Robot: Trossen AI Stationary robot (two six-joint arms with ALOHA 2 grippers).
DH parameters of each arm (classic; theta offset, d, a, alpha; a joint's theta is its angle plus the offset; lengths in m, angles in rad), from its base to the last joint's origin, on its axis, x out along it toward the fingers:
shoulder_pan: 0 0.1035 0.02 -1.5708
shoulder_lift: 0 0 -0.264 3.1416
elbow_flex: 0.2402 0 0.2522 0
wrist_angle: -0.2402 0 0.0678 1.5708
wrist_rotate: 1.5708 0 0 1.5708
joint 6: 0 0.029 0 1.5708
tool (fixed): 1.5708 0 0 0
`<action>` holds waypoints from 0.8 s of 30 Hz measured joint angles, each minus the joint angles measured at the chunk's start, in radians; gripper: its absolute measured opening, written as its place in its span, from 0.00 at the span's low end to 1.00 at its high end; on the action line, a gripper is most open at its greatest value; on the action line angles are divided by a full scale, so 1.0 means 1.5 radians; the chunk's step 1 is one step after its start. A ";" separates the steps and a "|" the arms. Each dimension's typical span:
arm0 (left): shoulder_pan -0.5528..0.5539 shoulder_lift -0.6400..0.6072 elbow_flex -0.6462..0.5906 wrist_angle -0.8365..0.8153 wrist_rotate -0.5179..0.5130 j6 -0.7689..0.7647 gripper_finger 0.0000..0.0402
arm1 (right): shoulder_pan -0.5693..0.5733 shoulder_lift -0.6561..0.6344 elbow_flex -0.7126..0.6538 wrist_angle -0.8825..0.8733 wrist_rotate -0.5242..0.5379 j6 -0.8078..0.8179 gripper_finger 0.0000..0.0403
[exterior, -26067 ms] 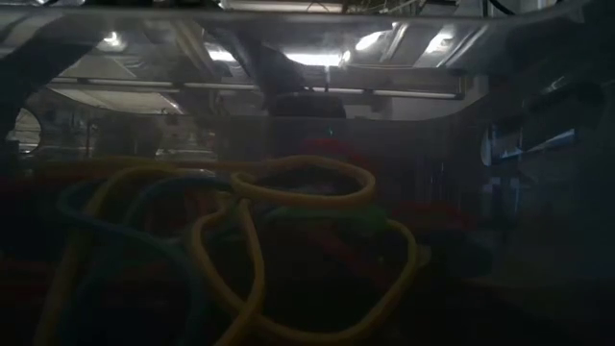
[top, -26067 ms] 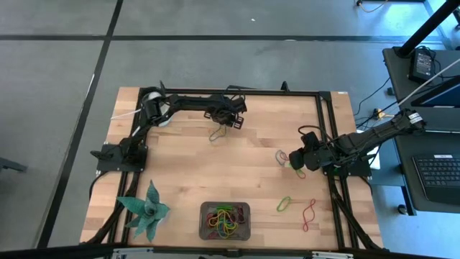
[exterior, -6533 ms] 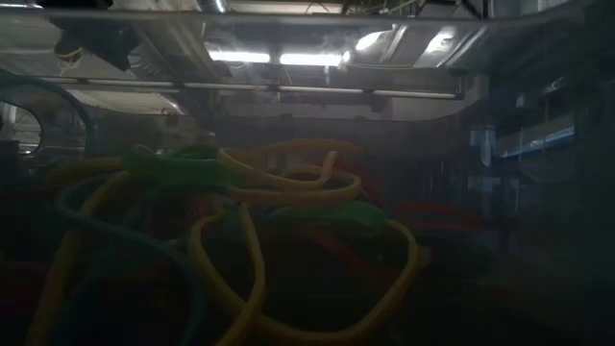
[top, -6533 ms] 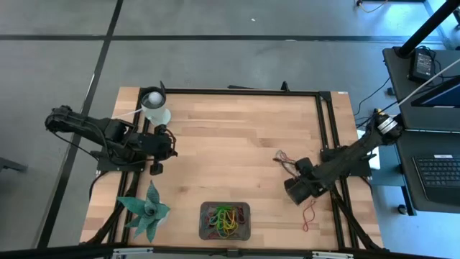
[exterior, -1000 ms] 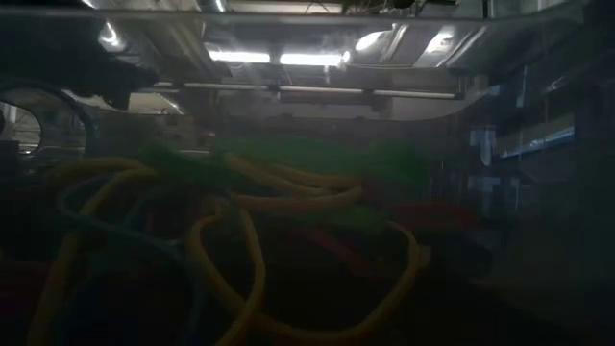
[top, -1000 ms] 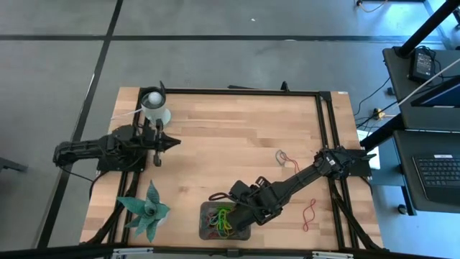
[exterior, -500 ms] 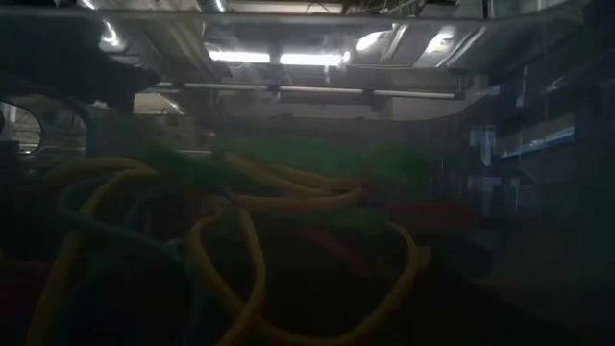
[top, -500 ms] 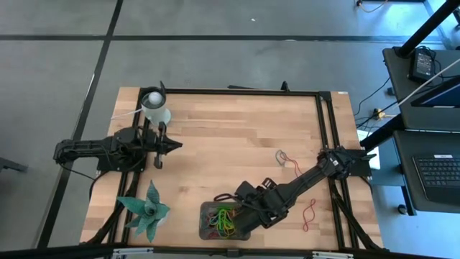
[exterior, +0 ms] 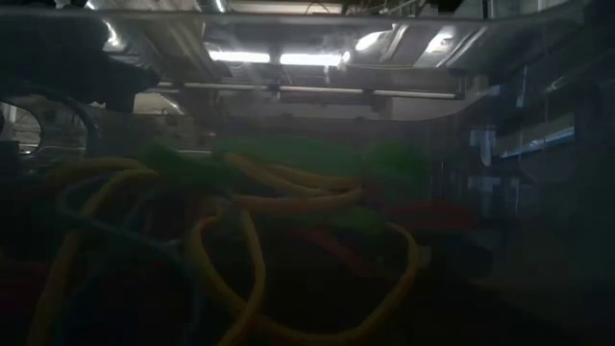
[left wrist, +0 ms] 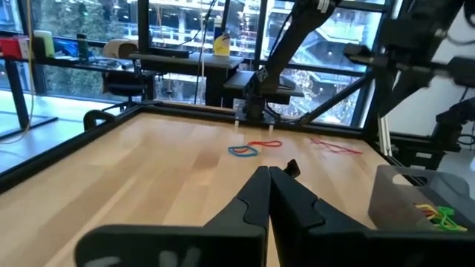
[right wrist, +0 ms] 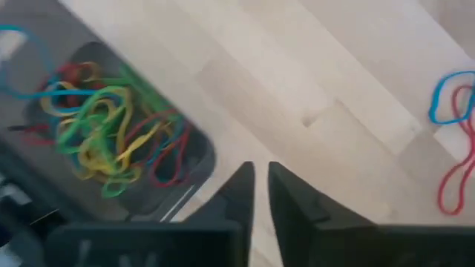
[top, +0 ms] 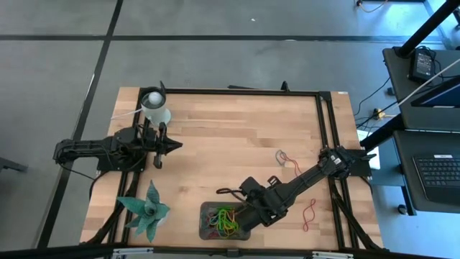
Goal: Pick and place rubber bands into bin
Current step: Put the blue rubber band into the black bin
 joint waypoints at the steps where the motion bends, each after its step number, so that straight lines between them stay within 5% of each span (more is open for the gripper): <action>1: 0.000 0.000 0.000 0.001 0.000 0.000 0.00 | 0.000 -0.001 -0.013 0.002 0.009 0.001 0.07; 10: 0.000 0.000 0.000 0.004 0.000 0.000 0.00 | -0.032 -0.133 -0.247 0.068 0.058 0.008 0.01; 18: 0.000 0.000 0.000 0.005 0.000 0.000 0.00 | -0.119 -0.395 -0.608 0.338 0.069 -0.116 0.00; 24: 0.000 0.000 0.000 0.005 0.000 0.000 0.00 | -0.235 -0.551 -0.800 0.394 -0.044 -0.222 0.00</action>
